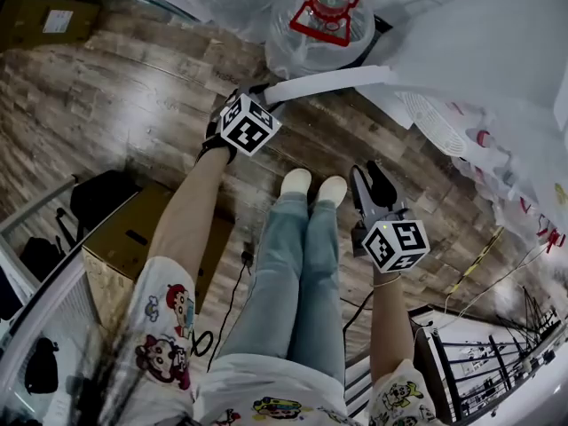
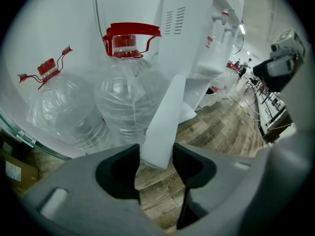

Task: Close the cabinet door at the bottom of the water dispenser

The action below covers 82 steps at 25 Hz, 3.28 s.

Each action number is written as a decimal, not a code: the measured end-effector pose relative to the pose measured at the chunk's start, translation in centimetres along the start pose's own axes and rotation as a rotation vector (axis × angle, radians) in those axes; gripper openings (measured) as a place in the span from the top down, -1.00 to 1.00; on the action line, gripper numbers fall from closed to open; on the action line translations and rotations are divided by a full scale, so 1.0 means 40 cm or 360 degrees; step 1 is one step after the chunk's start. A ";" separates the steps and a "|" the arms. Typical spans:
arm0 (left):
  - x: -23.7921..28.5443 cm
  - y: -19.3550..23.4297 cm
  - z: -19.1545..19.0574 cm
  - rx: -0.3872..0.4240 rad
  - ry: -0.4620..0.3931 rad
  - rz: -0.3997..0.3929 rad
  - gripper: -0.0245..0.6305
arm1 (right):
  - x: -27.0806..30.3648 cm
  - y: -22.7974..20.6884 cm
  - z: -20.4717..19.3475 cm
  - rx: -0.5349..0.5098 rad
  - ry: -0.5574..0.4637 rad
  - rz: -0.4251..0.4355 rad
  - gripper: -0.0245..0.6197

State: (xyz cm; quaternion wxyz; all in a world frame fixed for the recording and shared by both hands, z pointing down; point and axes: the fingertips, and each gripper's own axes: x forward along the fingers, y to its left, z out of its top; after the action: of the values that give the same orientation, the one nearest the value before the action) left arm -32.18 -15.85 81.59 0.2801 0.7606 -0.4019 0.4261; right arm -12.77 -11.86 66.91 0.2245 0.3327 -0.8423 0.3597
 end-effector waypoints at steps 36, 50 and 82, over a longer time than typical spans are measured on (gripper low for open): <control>0.007 -0.421 -0.075 -0.0510 0.0154 0.0164 0.38 | -0.253 -0.178 -0.210 0.0207 -0.0057 -0.0237 0.50; 0.100 -0.692 0.037 -0.0827 0.0141 0.0304 0.37 | -0.486 -0.372 -0.284 0.0301 -0.0138 -0.0247 0.50; 0.308 -0.914 0.322 -0.0785 0.0131 0.0096 0.38 | -0.661 -0.637 -0.393 0.0645 -0.0189 -0.0401 0.51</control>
State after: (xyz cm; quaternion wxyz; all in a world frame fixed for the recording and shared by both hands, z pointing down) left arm 8.21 -11.34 83.11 0.4607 0.6388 -0.5044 0.3539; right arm 25.74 -2.69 72.31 0.1463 0.4938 -0.7166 0.4703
